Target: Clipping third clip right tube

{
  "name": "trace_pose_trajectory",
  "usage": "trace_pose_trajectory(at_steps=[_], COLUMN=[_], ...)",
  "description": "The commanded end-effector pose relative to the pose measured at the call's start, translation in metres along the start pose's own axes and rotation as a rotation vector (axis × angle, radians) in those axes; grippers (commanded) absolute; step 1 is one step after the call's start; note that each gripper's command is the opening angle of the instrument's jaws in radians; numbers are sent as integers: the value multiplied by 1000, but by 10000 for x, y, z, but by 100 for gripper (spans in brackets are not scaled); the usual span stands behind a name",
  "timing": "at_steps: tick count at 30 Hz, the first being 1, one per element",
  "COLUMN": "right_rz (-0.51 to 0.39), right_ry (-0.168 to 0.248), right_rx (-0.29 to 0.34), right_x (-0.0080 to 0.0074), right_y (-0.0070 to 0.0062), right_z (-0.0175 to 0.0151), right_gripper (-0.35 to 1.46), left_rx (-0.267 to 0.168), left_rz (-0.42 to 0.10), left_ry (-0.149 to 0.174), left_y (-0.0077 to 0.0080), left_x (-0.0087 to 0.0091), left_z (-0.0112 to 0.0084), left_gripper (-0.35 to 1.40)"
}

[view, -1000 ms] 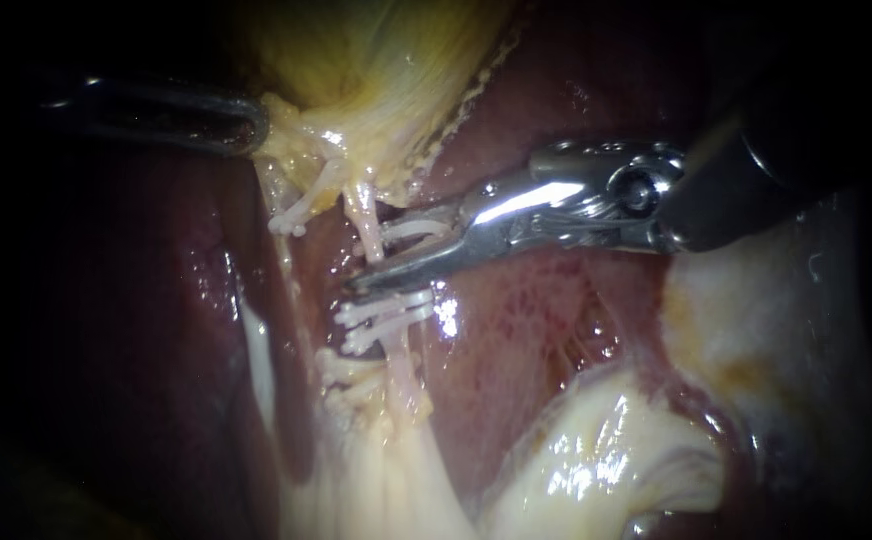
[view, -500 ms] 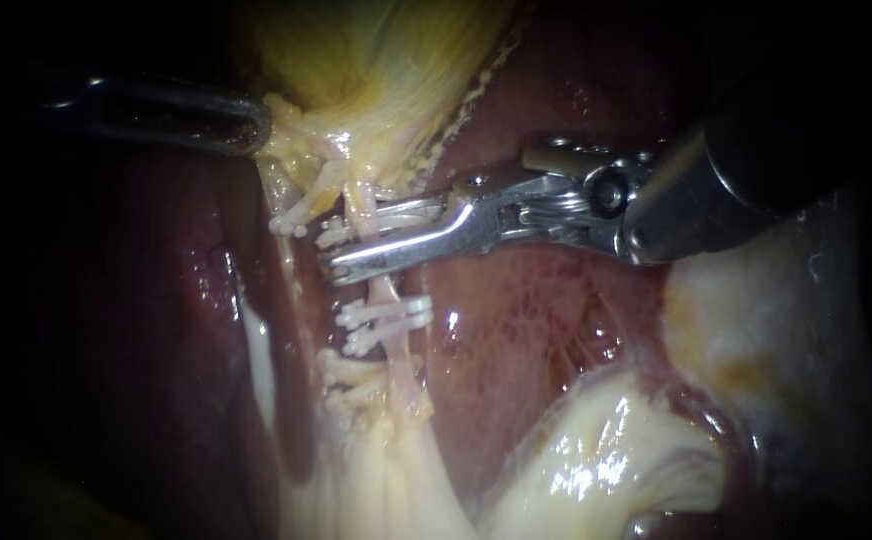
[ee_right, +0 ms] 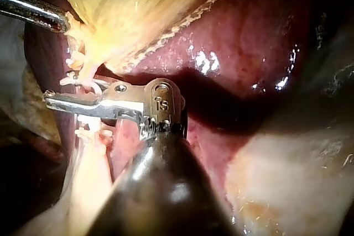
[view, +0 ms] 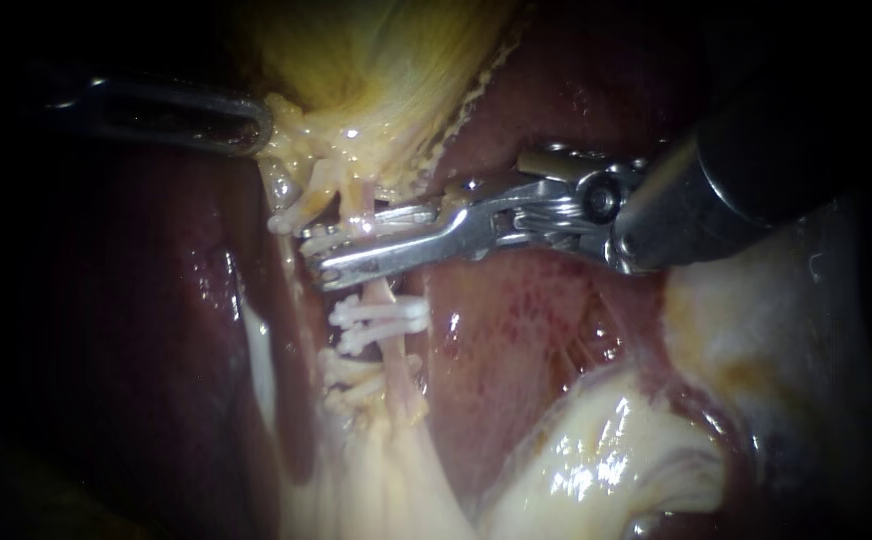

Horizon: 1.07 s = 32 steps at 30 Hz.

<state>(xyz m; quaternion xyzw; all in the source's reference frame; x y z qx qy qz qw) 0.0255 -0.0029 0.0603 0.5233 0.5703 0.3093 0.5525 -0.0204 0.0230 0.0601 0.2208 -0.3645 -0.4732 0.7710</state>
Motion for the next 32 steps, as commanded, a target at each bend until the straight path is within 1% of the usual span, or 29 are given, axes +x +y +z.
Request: trace_pose_trajectory(at_steps=[1,4,7,10,15,19,32], right_rz=[0,0,0,23,34,33,32], right_ry=[0,0,0,-2,2,-18,-19], right_rx=[-2,-5,-8,-13,-17,-4,-3], right_x=[0,0,0,-1,-1,-2,-4], right_y=[2,5,7,8,11,11,11], right_z=[-1,-5,-8,-11,-8,-9,-10], right_gripper=[24,14,-5,-34,-35,-35,-35], left_rx=[0,0,0,-1,-1,0,0], left_rz=[0,0,0,0,0,0,0], left_ry=[0,0,0,0,0,0,0], left_y=[0,0,0,0,0,1,1], left_x=[0,0,0,0,-1,-1,-1], left_z=[0,0,1,1,1,1,2], left_gripper=[-35,-35,-35,-35,-35,-35,-35])
